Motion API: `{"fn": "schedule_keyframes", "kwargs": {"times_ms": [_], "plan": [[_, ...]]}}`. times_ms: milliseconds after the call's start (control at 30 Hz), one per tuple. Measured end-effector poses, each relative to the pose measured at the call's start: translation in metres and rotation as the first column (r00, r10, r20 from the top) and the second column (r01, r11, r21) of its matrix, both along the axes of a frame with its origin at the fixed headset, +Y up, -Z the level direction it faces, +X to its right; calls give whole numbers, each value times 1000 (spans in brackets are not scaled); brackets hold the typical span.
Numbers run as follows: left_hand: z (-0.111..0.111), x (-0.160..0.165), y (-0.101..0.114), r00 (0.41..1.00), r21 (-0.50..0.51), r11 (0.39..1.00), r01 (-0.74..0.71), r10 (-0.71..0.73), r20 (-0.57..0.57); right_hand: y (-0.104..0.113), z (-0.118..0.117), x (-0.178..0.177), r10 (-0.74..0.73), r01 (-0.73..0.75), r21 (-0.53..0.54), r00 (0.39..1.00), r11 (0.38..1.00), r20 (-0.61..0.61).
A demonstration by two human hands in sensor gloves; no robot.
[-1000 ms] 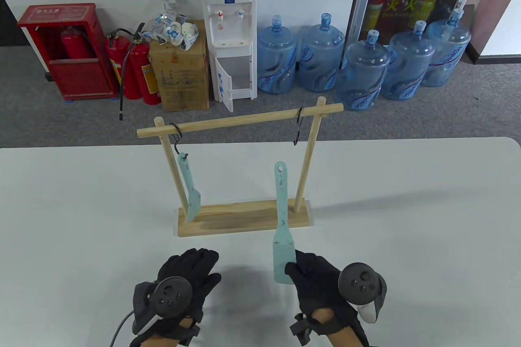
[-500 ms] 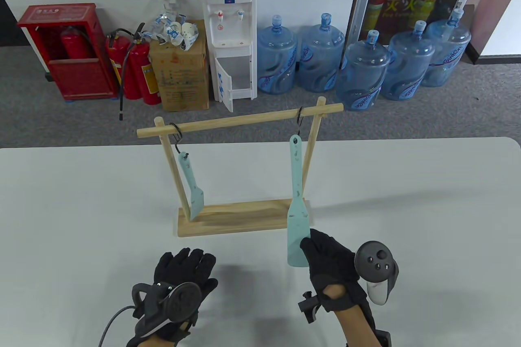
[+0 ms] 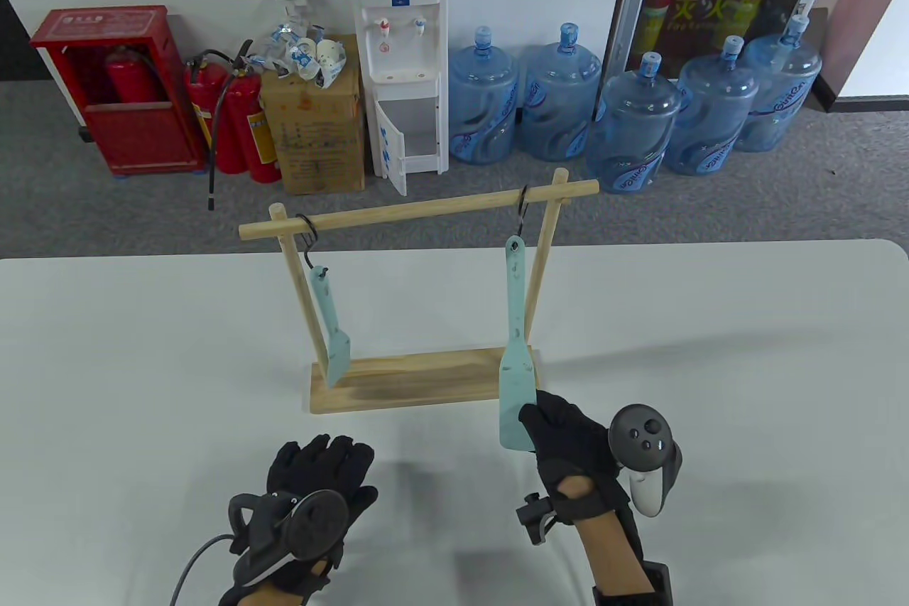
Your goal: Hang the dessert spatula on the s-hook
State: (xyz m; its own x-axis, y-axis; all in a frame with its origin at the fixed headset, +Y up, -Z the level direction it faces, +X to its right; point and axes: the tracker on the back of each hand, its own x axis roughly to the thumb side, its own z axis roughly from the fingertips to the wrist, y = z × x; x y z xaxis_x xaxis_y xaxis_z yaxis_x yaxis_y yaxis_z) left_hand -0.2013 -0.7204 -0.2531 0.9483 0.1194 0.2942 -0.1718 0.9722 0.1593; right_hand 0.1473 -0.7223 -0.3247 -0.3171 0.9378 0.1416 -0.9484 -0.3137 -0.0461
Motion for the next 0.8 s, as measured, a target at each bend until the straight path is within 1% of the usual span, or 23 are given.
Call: {"fn": "schedule_keyframes", "kwargs": {"times_ms": [67, 200, 367, 467, 700, 800], "plan": [[-1, 1, -1, 1000, -7, 1000, 2, -2, 2, -5, -5, 0, 25, -25, -8, 999, 1000, 31], [-2, 0, -1, 1000, -19, 1000, 6, -6, -4, -18, -19, -1, 77, -74, -63, 996, 995, 45], [-3, -1, -4, 1000, -39, 999, 0, 0, -5, -31, -36, -2, 70, -58, -134, 994, 989, 88], [-3, -1, -3, 1000, -45, 999, -1, 1, -4, -35, -44, -3, 64, -48, -147, 992, 988, 107], [-5, -6, -3, 1000, -63, 998, -20, 20, -10, -46, -54, -9, 79, -58, -200, 992, 978, 100], [-7, -12, -1, 997, -59, 996, -71, 70, -22, -50, -54, -11, 73, -54, -207, 994, 977, 85]]}}
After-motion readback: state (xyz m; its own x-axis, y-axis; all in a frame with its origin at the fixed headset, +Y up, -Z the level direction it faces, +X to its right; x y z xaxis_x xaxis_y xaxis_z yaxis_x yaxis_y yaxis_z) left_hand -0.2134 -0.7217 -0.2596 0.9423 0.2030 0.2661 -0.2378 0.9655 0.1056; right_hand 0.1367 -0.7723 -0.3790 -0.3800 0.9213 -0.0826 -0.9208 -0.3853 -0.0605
